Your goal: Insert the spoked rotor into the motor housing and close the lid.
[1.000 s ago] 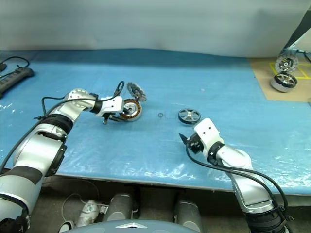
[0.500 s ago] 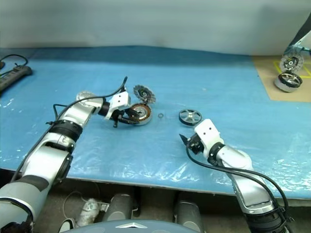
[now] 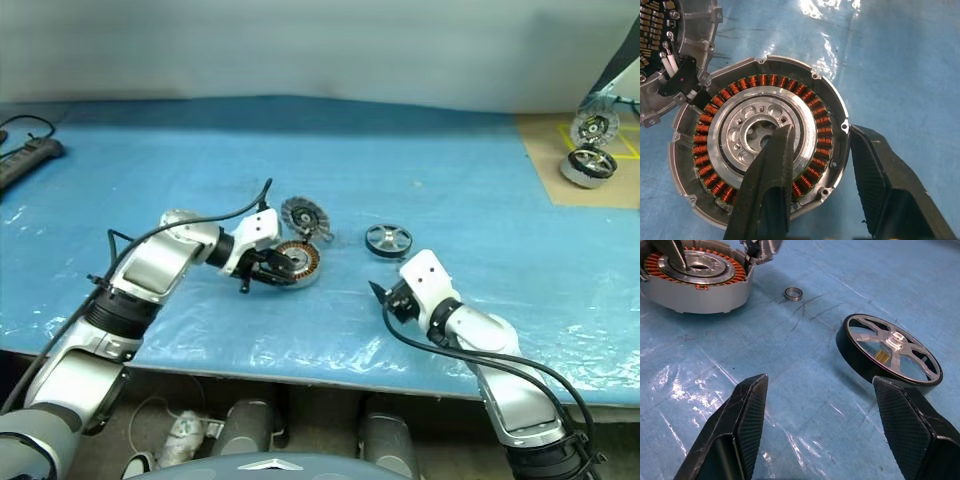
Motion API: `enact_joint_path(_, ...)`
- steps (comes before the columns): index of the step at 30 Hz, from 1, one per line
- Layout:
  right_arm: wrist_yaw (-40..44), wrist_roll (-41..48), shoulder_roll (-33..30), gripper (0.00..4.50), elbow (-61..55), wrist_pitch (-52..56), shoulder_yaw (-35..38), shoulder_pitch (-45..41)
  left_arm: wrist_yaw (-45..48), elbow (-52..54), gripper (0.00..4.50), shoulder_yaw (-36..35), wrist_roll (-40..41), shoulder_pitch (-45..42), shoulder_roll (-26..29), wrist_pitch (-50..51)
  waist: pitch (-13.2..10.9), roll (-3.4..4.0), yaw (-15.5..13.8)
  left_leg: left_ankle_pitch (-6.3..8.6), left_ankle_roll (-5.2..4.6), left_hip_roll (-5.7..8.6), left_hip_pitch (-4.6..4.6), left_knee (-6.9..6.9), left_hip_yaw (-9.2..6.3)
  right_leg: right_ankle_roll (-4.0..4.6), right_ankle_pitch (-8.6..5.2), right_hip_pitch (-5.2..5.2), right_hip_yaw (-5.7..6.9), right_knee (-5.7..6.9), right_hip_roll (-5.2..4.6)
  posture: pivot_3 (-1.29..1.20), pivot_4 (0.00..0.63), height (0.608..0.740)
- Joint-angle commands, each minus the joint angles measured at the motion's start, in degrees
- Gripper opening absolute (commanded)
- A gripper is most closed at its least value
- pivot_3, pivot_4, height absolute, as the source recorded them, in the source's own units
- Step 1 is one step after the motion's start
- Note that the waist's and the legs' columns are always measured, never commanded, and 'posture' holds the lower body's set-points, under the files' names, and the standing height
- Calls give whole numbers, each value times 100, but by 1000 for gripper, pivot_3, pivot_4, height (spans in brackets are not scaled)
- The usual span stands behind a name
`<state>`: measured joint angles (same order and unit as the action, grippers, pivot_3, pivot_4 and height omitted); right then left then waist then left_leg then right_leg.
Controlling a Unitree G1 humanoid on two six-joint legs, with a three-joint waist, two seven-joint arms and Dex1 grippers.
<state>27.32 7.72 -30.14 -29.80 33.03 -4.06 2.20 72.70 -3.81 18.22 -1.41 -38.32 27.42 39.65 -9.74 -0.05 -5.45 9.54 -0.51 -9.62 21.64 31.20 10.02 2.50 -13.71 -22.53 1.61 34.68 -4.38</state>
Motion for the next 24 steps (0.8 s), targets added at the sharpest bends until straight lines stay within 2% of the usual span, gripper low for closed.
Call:
enact_joint_path(1, 3, -26, 3, 3557, -178, -56, -20, -49, -420, -36, 1378, 195, -59, 141, 4, 400, 1, 2, -2, 0, 0, 0, -7, -1, 0, -5, -3, 8, 0, 0, 0, 0, 150, 740)
enact_joint_path(3, 16, -13, -6, 3557, -176, -62, -24, -52, -524, 181, 1378, 144, 128, 209, -71, 729, 2, 3, 0, 0, 0, 0, -18, -1, 0, -36, -21, 17, -1, -1, 0, 0, 150, 740)
enact_joint_path(5, 23, -6, -9, 3557, -162, -67, -26, -64, -594, 354, 1378, 230, 135, 326, -8, 577, 2, 3, 0, 0, 0, 1, -19, -1, 0, -40, -23, 19, -1, -1, 0, 0, 150, 740)
enact_joint_path(11, 36, -18, -11, 3557, -101, -93, -52, -114, -760, 534, 3352, 261, 244, 404, 126, 393, 3, 6, -3, 0, 0, 2, -15, -11, -1, -41, -24, 15, -2, -9, 1, 0, 150, 740)
enact_joint_path(15, 76, -11, -29, 3557, -61, -114, -41, -136, -661, 556, 3352, 65, 526, 269, 263, 334, 3, 6, 10, 0, 1, 1, -8, -11, 0, -42, -25, 6, -2, -9, 2, 0, 150, 740)
enact_joint_path(18, 121, 12, -40, 3557, -33, -123, -10, -165, -382, 671, 3352, -319, 1160, 207, 363, 590, 3, 6, 13, -1, 1, 2, 25, -11, 0, -10, -6, -29, -2, -7, 4, 0, 150, 740)
enact_joint_path(24, 268, 241, 24, 3557, -36, -76, 66, -272, 352, 571, 3352, -667, 1848, 270, 993, 342, 0, 6, 19, -14, 23, -2, 61, -14, 1, 1, -2, -67, -1, -3, 13, 0, 150, 740)
